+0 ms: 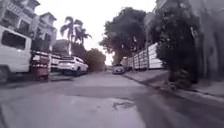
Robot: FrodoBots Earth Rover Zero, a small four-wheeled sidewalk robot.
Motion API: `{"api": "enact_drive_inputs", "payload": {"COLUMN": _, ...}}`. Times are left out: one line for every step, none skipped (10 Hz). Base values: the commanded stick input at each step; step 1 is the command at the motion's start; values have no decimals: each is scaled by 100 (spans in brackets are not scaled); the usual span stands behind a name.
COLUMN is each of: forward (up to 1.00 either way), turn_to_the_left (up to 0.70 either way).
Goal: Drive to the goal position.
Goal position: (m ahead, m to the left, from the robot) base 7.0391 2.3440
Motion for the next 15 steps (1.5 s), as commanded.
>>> {"api": "enact_drive_inputs", "payload": {"forward": 70, "turn_to_the_left": 0}}
{"api": "enact_drive_inputs", "payload": {"forward": 70, "turn_to_the_left": 0}}
{"api": "enact_drive_inputs", "payload": {"forward": 70, "turn_to_the_left": 0}}
{"api": "enact_drive_inputs", "payload": {"forward": 70, "turn_to_the_left": 0}}
{"api": "enact_drive_inputs", "payload": {"forward": 70, "turn_to_the_left": 0}}
{"api": "enact_drive_inputs", "payload": {"forward": 70, "turn_to_the_left": 0}}
{"api": "enact_drive_inputs", "payload": {"forward": 70, "turn_to_the_left": 0}}
{"api": "enact_drive_inputs", "payload": {"forward": 70, "turn_to_the_left": 0}}
{"api": "enact_drive_inputs", "payload": {"forward": 70, "turn_to_the_left": 0}}
{"api": "enact_drive_inputs", "payload": {"forward": 70, "turn_to_the_left": 0}}
{"api": "enact_drive_inputs", "payload": {"forward": 70, "turn_to_the_left": 0}}
{"api": "enact_drive_inputs", "payload": {"forward": 70, "turn_to_the_left": 0}}
{"api": "enact_drive_inputs", "payload": {"forward": 70, "turn_to_the_left": 0}}
{"api": "enact_drive_inputs", "payload": {"forward": 70, "turn_to_the_left": 0}}
{"api": "enact_drive_inputs", "payload": {"forward": 70, "turn_to_the_left": -13}}
